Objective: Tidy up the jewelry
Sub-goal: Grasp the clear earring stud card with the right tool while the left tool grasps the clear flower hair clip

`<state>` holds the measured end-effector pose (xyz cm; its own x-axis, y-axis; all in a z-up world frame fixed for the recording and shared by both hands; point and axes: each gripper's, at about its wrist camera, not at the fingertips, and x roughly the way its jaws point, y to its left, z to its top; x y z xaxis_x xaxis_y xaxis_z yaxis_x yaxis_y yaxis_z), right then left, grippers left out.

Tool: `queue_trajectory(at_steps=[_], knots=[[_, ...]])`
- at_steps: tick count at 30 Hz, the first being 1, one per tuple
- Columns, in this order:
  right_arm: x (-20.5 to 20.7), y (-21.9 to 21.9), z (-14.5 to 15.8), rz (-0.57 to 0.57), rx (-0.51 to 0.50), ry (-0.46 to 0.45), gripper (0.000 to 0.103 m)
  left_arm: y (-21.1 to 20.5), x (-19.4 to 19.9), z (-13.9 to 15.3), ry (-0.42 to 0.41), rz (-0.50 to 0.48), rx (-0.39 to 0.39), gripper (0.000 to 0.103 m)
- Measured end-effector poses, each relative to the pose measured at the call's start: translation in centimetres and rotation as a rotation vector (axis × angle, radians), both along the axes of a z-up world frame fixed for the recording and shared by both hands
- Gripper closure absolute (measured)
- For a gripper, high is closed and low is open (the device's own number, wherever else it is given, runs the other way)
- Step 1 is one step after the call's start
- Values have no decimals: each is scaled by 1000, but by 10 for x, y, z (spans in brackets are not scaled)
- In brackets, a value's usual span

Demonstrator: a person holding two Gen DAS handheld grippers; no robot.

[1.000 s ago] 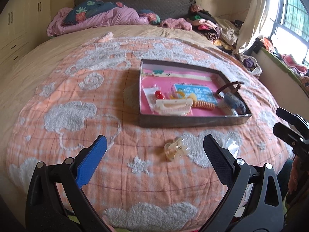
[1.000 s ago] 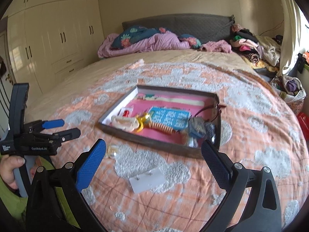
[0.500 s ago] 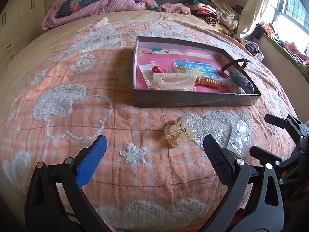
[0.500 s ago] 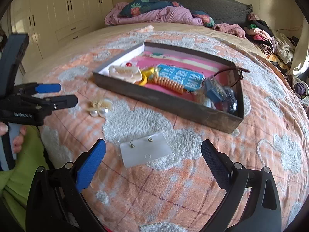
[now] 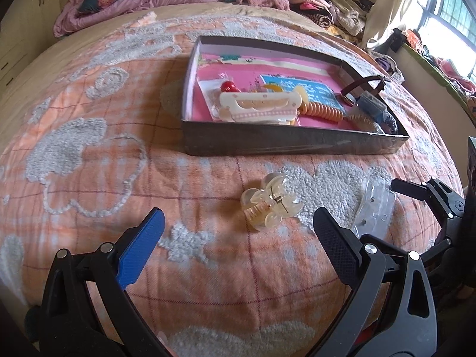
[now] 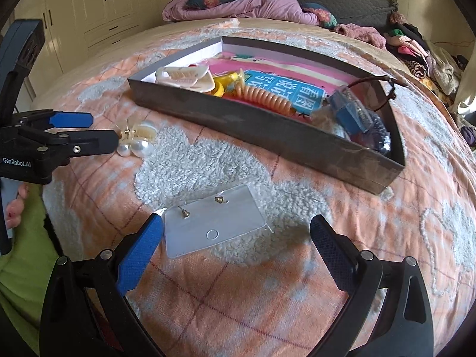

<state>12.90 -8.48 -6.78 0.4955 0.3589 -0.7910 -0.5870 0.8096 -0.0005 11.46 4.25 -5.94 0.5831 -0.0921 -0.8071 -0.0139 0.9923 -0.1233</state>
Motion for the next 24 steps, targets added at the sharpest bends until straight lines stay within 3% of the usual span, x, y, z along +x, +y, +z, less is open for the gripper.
queue_trajectory(at_steps=[9, 11, 13, 16, 18, 24], knots=[[5, 11, -8, 40, 14, -11, 6, -10, 12, -15, 14, -33, 6, 10], [5, 10, -8, 48, 30, -8, 22, -13, 14, -16, 10, -38, 10, 10], [4, 9, -6, 52, 48, -10, 31, -16, 16, -16, -1, -46, 18, 10], [4, 6, -4, 56, 85, -1, 36, -22, 18, -15, -19, -57, 50, 37], [4, 3, -4, 53, 101, 1, 37, -24, 19, -15, -29, -70, 57, 62], [0, -6, 9, 38, 155, -4, 37, -20, 13, -2, -61, -79, 1, 63]])
